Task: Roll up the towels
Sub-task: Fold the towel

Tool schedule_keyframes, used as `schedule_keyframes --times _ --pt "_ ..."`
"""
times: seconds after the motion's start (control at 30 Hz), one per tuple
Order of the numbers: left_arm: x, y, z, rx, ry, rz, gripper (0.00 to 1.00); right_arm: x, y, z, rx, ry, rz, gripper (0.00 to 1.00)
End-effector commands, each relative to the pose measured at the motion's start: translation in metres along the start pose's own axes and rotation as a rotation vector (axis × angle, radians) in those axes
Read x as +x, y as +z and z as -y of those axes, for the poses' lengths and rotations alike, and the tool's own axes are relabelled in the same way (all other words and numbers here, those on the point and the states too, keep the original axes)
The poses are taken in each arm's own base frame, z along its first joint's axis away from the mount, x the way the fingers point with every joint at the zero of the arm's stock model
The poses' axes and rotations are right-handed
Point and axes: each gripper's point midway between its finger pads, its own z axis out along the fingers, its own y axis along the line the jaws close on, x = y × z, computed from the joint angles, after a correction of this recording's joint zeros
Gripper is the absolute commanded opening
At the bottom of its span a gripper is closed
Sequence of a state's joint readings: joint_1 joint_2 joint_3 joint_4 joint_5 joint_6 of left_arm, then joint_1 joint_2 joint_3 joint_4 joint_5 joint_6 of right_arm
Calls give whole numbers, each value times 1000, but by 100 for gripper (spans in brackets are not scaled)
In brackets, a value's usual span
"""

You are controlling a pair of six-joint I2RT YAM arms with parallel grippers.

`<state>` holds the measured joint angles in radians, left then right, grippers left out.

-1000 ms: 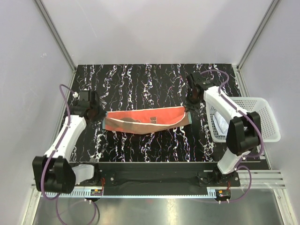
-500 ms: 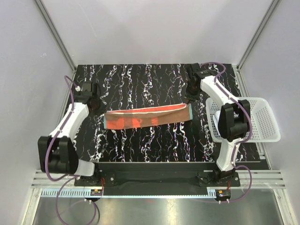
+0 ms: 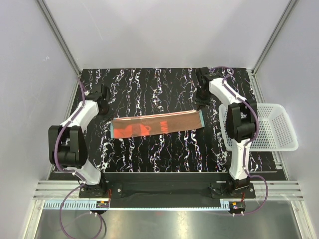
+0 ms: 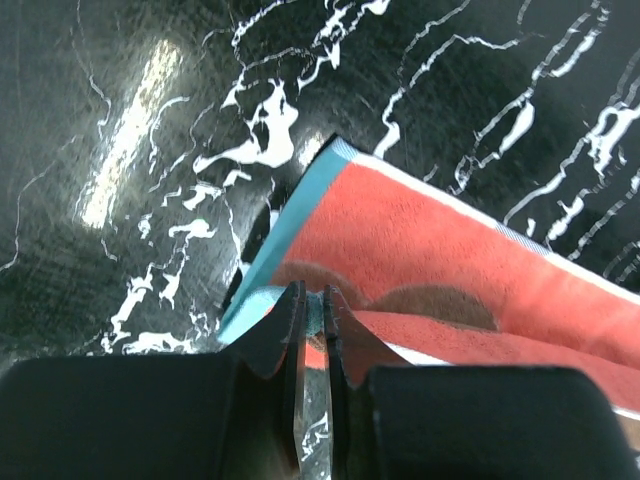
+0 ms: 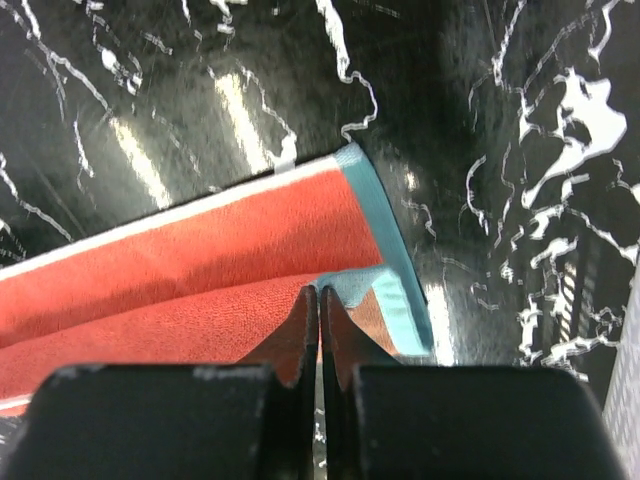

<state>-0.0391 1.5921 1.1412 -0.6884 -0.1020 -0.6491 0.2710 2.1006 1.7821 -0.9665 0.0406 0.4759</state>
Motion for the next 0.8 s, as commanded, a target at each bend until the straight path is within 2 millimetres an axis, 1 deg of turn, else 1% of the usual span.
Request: schedule_keyframes --times 0.0,0.03,0.07,0.1,0.13,0.17,0.2,0.23,0.27,0.3,0.33,0.37,0.4,0.43,0.47,0.5,0.53,0.57,0.6,0.63,0.67,0.7,0.73,0.77 --pt "-27 5 6 -3 16 55 0 -17 2 0 -6 -7 20 0" --pt "-26 7 10 16 23 37 0 -21 1 0 -9 -2 27 0" --pt "-26 17 9 3 28 15 1 -22 3 0 -7 -7 24 0" --pt "-33 17 15 11 29 17 3 -23 10 1 -2 -6 13 0" --pt "-34 19 18 17 37 3 7 -29 7 -1 -9 -4 23 4" --pt "-33 29 18 2 37 -23 8 -32 9 -3 -14 -7 24 12" --pt "-32 32 17 -11 39 -43 11 -34 14 -3 -18 -8 20 21" --pt "-40 31 24 7 40 -35 15 -42 11 -9 -37 -16 40 28" --pt "-40 36 22 -9 37 -45 26 -45 11 -11 -46 -30 43 42" --pt "-43 35 22 -12 37 -41 39 -46 14 -12 -42 -38 39 48" --pt "-45 34 25 4 36 -39 49 -49 10 -12 -40 -38 45 53" --pt "-48 28 26 13 36 -23 66 -51 8 -10 -29 -37 52 67" --pt "-51 24 27 19 35 -7 73 -54 -2 -11 -34 -38 70 74" --pt "-54 19 28 31 41 11 80 -54 -5 -7 -22 -33 84 81" --pt "-56 7 28 48 44 40 91 -59 -26 -9 -39 -30 128 85" --pt "-60 0 29 60 48 65 99 -60 -36 -8 -48 -23 153 86" --pt "-62 -7 28 70 63 83 99 -55 -37 -7 -61 -14 158 87" --pt "-65 -21 29 89 69 118 99 -57 -66 -8 -96 -6 215 87" --pt "-66 -28 28 100 74 131 99 -54 -76 -7 -113 4 233 88" --pt "-67 -35 28 111 91 146 99 -41 -72 -8 -137 32 217 88" --pt "-65 -46 28 131 99 161 99 -38 -96 -9 -184 43 262 88" --pt "-62 -52 27 144 109 162 99 -27 -100 -17 -239 36 251 88" --pt "-58 -57 28 167 129 163 99 -11 -89 -18 -260 58 223 88" --pt "-56 -69 27 195 138 186 99 -2 -100 -21 -300 62 225 86"
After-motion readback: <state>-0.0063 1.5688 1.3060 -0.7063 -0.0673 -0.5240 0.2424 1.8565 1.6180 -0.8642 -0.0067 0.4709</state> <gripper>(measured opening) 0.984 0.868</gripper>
